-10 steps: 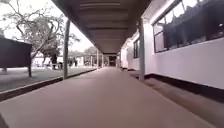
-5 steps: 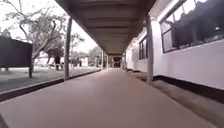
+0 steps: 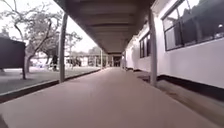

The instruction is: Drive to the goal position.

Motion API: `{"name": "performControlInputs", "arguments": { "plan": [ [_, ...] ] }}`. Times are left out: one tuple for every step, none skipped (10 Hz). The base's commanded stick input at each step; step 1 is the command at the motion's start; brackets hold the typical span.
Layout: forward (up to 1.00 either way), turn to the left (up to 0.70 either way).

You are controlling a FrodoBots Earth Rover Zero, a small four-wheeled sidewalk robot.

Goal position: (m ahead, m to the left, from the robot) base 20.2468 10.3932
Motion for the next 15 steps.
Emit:
{"name": "performControlInputs", "arguments": {
  "plan": [
    [0.7, 0.0],
    [0.7, 0.0],
    [0.7, 0.0],
    [0.7, 0.0],
    [0.7, 0.0],
    [0.7, 0.0],
    [0.7, 0.0],
    [0.7, 0.0],
    [0.7, 0.0],
    [0.7, 0.0],
    [0.7, 0.0],
    [0.7, 0.0],
    [0.7, 0.0],
    [0.7, 0.0],
    [0.7, 0.0]
  ]
}}
